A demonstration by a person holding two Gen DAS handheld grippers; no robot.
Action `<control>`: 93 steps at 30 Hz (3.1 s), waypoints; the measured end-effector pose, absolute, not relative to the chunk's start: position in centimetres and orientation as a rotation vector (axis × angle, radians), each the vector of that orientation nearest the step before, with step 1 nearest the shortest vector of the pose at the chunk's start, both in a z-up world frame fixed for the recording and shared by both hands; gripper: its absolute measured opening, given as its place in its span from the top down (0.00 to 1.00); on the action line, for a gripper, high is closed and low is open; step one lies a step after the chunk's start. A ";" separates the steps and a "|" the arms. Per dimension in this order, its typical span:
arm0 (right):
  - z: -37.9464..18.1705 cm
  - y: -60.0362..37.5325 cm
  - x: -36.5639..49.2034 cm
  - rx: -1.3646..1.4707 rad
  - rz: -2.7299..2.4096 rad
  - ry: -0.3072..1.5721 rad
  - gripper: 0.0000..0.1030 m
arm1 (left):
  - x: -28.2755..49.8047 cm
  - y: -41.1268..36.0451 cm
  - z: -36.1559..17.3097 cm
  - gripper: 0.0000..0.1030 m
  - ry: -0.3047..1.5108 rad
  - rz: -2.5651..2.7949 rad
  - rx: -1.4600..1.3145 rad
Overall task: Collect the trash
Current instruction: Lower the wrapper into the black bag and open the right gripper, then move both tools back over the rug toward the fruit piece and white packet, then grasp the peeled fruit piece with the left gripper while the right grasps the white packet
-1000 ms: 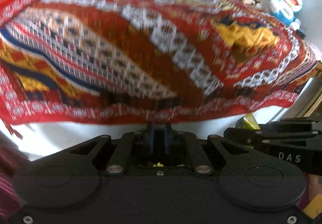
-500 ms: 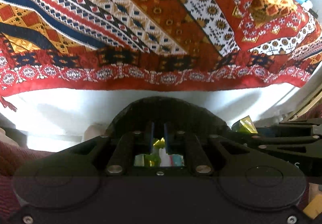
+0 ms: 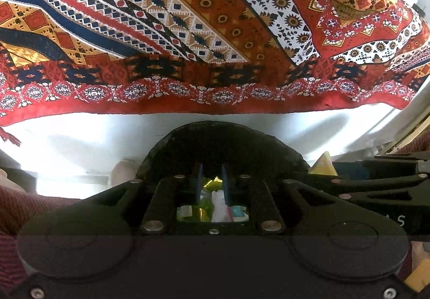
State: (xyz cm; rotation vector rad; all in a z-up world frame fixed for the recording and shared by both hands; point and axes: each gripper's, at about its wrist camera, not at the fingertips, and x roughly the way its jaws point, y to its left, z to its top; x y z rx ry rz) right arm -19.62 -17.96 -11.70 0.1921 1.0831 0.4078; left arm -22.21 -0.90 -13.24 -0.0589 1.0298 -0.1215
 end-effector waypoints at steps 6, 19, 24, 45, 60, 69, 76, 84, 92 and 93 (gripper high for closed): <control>-11.6 -18.1 -19.6 0.196 0.405 1.084 0.36 | -22.3 -0.9 -13.2 0.77 1.029 -0.119 -0.055; -10.9 -18.4 -19.6 0.196 0.394 1.071 0.32 | -22.5 -0.8 -12.2 0.63 1.009 -0.117 -0.055; -8.8 -19.0 -19.4 0.206 0.402 1.032 0.29 | -22.6 -0.5 -9.6 0.54 0.949 -0.128 -0.048; 9.1 -24.6 -14.0 0.164 0.367 0.596 0.18 | -17.5 -1.4 8.4 0.22 0.566 -0.208 0.035; 17.1 -28.3 -5.3 0.101 0.232 0.454 0.18 | -6.6 -4.4 16.8 0.16 0.483 -0.241 0.043; 16.5 -29.6 3.2 0.110 0.210 0.502 0.18 | 3.1 -6.5 15.0 0.13 0.526 -0.237 0.044; 13.9 -29.3 11.0 0.115 0.176 0.626 0.26 | 11.4 -6.7 9.8 0.15 0.607 -0.202 0.020; 9.9 -27.7 19.2 0.119 0.188 0.737 0.42 | 17.3 -7.2 4.7 0.38 0.705 -0.272 -0.007; 6.2 -26.9 24.8 0.193 0.194 0.798 0.46 | 20.2 -8.6 2.3 0.45 0.706 -0.302 0.037; 5.8 -26.8 25.3 0.194 0.195 0.803 0.46 | 20.6 -8.8 2.0 0.45 0.705 -0.310 0.036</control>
